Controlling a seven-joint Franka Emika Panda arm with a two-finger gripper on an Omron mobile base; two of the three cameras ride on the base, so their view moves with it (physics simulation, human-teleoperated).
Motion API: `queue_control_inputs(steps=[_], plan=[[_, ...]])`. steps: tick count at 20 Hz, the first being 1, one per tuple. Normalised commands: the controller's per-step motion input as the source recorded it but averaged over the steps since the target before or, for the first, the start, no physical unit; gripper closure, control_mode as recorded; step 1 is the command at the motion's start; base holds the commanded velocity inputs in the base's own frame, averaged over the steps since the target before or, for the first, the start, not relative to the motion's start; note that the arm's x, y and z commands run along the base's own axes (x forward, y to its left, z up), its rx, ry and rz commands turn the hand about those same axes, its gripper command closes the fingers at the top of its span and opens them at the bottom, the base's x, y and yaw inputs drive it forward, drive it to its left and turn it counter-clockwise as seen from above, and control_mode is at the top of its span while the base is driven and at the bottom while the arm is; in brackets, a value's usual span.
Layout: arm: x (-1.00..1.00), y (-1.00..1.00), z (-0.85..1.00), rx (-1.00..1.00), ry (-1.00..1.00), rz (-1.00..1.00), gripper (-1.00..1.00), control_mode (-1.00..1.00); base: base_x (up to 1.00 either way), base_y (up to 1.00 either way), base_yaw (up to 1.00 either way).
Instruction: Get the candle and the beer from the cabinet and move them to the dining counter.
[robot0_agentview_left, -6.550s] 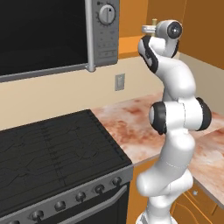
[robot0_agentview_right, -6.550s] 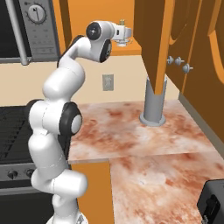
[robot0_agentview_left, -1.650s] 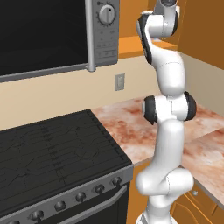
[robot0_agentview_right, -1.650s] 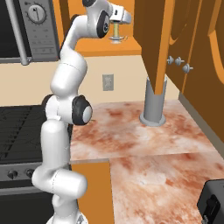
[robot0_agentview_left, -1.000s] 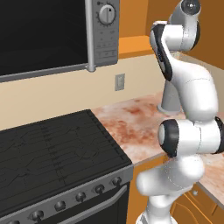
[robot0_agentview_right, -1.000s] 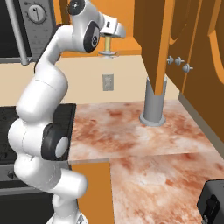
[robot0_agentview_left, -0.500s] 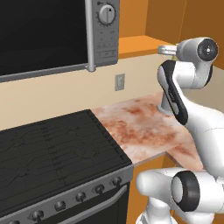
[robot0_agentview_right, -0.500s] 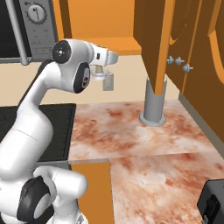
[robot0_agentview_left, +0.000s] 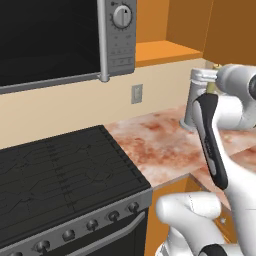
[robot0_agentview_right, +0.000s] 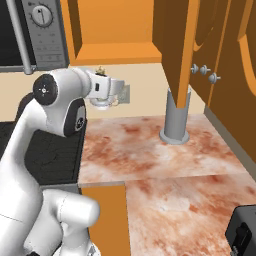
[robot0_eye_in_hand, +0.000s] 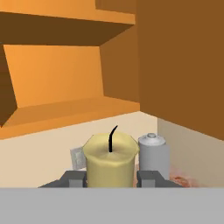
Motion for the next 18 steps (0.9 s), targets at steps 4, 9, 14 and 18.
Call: queue_control_inputs(steps=[4,9,14,18], plan=[[-1.0,0.16,0.0,0.0,0.0,0.0,1.0,-1.0,0.0,0.0,0.0],[-0.87,0.4,0.0,0.0,0.01,0.01,1.0,-1.0,0.0,0.0,0.0],[-0.74,0.37,0.0,0.0,0.09,0.02,1.0,-1.0,0.0,0.0,0.0],[-0.44,0.24,0.01,0.0,0.18,0.07,1.0,-1.0,0.0,0.0,0.0]])
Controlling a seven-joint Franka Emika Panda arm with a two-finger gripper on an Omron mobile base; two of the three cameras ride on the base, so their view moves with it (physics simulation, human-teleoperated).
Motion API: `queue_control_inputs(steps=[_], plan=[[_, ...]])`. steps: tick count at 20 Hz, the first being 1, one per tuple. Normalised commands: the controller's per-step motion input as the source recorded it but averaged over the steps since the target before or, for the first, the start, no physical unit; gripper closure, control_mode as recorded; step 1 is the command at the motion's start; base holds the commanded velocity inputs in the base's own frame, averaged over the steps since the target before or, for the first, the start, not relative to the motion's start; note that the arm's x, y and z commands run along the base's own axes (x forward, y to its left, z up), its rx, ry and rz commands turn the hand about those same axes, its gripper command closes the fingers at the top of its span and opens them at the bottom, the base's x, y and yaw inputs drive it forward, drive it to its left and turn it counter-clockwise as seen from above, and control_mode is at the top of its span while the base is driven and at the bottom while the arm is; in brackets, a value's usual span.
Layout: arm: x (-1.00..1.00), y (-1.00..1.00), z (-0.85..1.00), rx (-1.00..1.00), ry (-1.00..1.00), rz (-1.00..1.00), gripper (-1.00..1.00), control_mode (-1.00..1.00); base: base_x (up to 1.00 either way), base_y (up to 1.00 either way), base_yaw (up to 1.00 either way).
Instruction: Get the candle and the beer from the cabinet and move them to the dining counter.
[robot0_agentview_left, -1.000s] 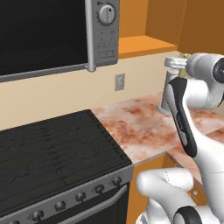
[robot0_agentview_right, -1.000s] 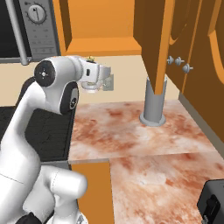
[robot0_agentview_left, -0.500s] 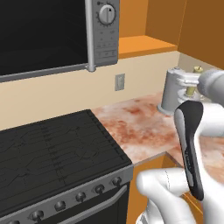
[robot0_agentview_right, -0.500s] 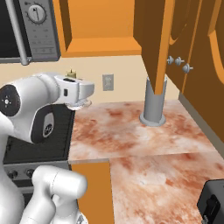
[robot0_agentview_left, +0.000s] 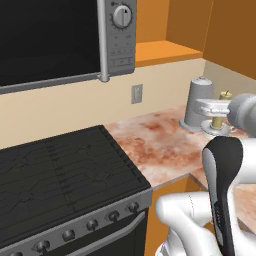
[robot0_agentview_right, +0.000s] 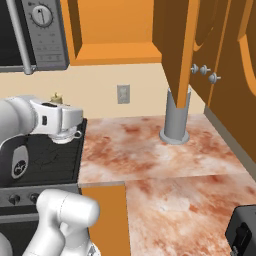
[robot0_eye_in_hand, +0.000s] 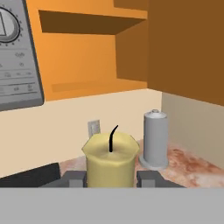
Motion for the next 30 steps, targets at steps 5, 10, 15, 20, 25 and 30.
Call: queue_control_inputs(steps=[5,10,15,20,25,30], plan=[[-0.04,0.08,0.0,0.0,0.09,0.11,1.0,-1.0,0.0,0.0,0.0],[0.0,0.19,-0.07,0.0,0.0,0.17,1.0,-1.0,0.0,0.0,0.0],[0.0,0.24,-0.02,0.0,0.01,0.11,1.0,-1.0,0.0,0.0,0.0],[-0.02,0.01,0.0,0.0,0.0,0.0,1.0,-1.0,0.0,0.0,0.0],[-0.02,-0.05,0.0,0.0,0.0,-0.03,1.0,-1.0,0.0,0.0,0.0],[-0.01,-0.01,0.0,0.0,0.0,-0.01,1.0,-1.0,0.0,0.0,0.0]])
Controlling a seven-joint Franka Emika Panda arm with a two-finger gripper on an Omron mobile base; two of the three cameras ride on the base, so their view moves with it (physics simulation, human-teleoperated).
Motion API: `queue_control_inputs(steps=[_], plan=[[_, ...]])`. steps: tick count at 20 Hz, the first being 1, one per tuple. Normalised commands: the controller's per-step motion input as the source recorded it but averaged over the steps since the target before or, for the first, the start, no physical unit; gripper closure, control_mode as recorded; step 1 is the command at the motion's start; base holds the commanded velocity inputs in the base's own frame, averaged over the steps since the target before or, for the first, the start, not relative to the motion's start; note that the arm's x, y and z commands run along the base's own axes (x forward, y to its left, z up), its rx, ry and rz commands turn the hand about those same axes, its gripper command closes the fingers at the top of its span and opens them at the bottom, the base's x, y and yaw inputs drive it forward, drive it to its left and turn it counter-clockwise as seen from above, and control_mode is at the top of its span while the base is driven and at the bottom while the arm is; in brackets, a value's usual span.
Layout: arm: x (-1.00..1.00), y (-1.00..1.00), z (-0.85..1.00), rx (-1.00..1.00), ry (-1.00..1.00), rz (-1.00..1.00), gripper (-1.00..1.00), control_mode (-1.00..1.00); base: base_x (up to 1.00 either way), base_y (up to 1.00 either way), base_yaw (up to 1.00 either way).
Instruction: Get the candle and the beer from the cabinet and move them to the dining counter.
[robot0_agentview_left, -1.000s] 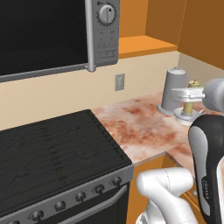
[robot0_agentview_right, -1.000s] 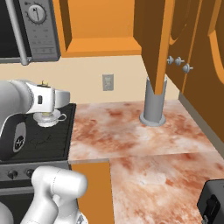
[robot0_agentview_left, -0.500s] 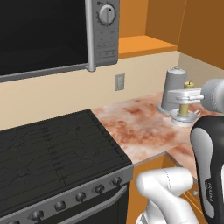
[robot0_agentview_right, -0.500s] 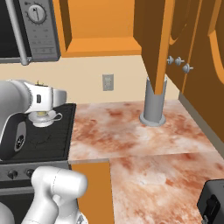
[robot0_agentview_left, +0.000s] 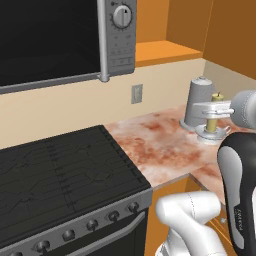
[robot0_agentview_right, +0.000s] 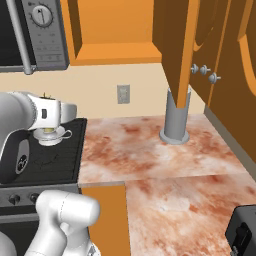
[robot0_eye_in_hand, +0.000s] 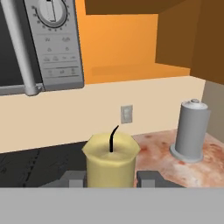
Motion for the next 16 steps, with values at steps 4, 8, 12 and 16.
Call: queue_control_inputs(steps=[4,8,12,16], plan=[[0.0,0.0,0.0,0.0,0.0,0.0,1.0,-1.0,0.0,0.0,0.0],[0.0,0.0,0.0,0.0,0.0,0.0,1.0,1.0,-0.1,0.0,0.0],[0.0,0.0,0.0,0.0,0.0,0.0,1.0,1.0,-0.94,0.0,0.04],[0.0,0.0,0.0,0.0,0.0,0.0,1.0,1.0,-1.0,0.09,0.25]])
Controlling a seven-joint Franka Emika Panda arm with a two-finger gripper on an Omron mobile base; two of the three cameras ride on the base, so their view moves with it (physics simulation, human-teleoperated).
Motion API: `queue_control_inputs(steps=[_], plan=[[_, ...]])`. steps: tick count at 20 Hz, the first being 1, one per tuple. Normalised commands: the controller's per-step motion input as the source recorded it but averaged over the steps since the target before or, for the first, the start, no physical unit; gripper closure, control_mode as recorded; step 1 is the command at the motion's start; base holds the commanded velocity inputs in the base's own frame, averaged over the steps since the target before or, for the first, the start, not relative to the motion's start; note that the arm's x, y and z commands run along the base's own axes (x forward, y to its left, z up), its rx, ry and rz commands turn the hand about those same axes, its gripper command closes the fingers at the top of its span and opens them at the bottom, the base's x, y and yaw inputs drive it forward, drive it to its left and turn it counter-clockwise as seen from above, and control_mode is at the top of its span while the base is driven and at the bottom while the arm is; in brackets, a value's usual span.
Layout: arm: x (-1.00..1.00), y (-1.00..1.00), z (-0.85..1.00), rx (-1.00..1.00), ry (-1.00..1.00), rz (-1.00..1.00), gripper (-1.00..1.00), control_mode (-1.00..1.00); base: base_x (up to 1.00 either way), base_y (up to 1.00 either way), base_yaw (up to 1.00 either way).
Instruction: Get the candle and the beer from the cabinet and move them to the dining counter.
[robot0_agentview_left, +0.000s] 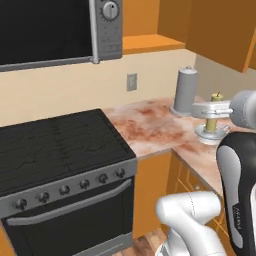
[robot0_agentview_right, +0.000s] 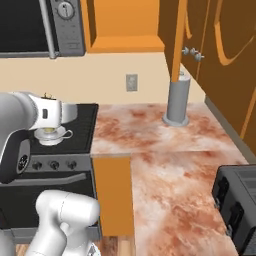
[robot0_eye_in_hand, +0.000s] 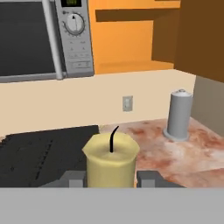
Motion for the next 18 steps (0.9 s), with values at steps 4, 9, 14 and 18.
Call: queue_control_inputs(steps=[4,9,14,18], plan=[[0.0,0.0,0.0,0.0,0.0,0.0,1.0,1.0,-0.9,0.51,0.51],[0.0,0.0,0.0,0.0,0.0,0.0,1.0,1.0,-0.43,0.84,0.85],[0.0,0.0,0.0,0.0,0.0,0.0,1.0,1.0,-0.38,0.73,0.92],[0.0,0.0,0.0,0.0,0.0,0.0,1.0,1.0,-0.36,0.6,0.96]])
